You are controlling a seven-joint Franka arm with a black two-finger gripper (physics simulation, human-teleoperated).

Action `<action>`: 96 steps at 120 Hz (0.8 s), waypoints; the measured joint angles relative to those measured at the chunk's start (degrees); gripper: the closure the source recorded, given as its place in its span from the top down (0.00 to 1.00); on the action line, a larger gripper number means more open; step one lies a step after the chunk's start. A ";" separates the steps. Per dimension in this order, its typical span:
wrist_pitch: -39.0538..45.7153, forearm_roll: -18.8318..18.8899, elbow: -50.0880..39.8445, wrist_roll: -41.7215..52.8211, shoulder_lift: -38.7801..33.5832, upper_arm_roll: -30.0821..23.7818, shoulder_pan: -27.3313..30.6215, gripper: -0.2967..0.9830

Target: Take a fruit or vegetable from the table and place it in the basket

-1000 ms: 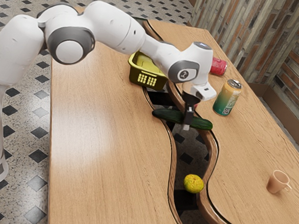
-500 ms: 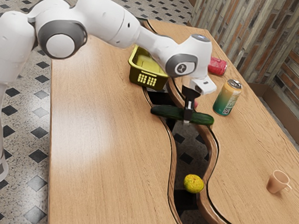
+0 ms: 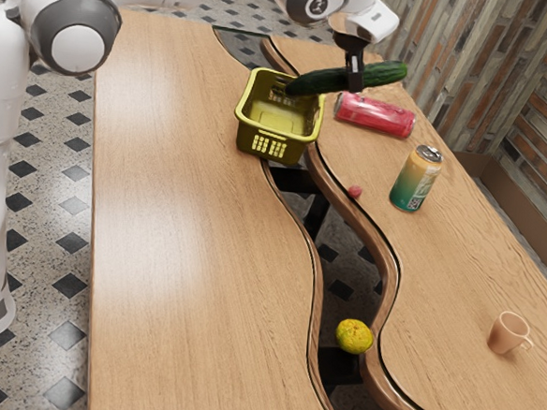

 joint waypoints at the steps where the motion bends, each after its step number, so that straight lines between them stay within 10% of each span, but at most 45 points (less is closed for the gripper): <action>1: -0.01 0.05 0.26 0.00 0.30 0.01 0.91 0.39; 15: -0.14 0.48 3.78 -0.03 3.87 0.08 9.62 0.40; 71: 2.41 0.17 11.34 0.31 13.77 -0.10 14.13 0.39; 96: 3.28 0.02 10.84 0.62 13.48 0.91 13.90 0.67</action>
